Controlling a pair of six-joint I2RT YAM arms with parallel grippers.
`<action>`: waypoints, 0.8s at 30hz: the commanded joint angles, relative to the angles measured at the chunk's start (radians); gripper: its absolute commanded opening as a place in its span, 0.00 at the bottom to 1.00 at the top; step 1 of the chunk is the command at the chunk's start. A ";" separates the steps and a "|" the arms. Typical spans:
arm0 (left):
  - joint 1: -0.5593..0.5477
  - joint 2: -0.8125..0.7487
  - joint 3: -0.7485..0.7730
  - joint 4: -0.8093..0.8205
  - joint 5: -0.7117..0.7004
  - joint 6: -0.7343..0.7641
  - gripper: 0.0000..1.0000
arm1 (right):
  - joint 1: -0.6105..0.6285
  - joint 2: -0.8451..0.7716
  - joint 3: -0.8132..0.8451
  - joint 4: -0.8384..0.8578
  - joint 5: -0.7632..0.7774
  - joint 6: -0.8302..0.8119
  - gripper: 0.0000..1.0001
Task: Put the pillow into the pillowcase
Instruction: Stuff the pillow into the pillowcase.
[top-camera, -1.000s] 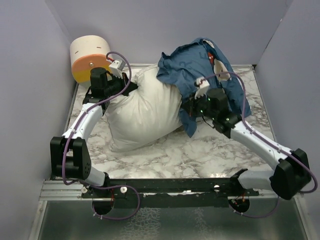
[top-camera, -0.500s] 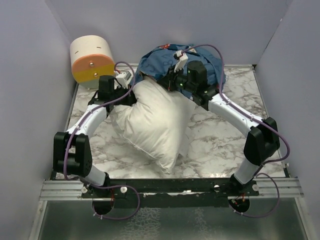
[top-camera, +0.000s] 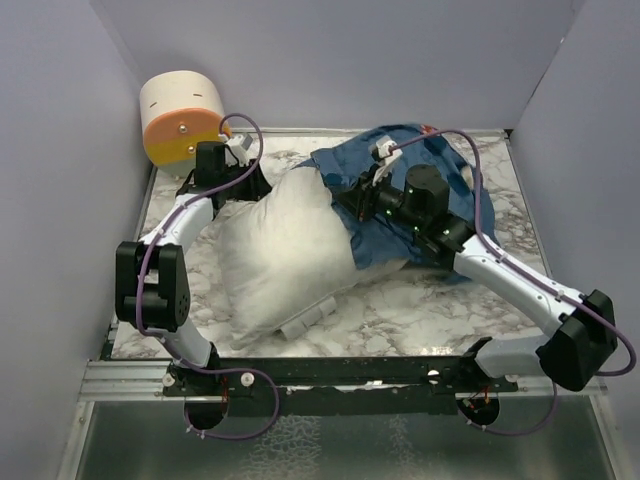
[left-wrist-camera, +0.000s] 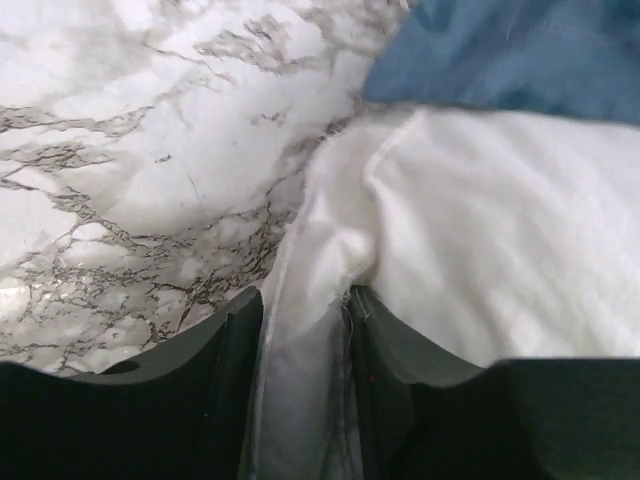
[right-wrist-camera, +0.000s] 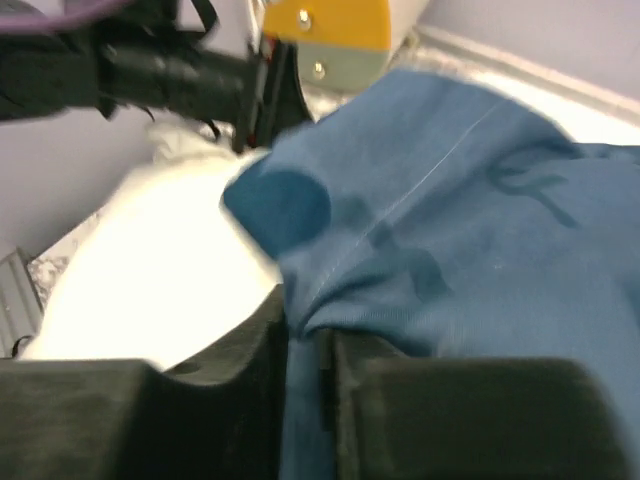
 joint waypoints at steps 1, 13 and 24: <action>-0.001 -0.115 0.028 0.042 -0.152 -0.003 0.54 | -0.007 0.110 -0.038 0.016 -0.038 -0.015 0.26; -0.006 -0.588 -0.129 -0.050 -0.004 0.096 0.87 | -0.024 -0.279 -0.194 -0.046 -0.237 -0.095 1.00; -0.720 -0.812 -0.330 -0.134 -0.333 0.251 0.85 | -0.025 -0.556 -0.358 -0.307 -0.133 -0.043 1.00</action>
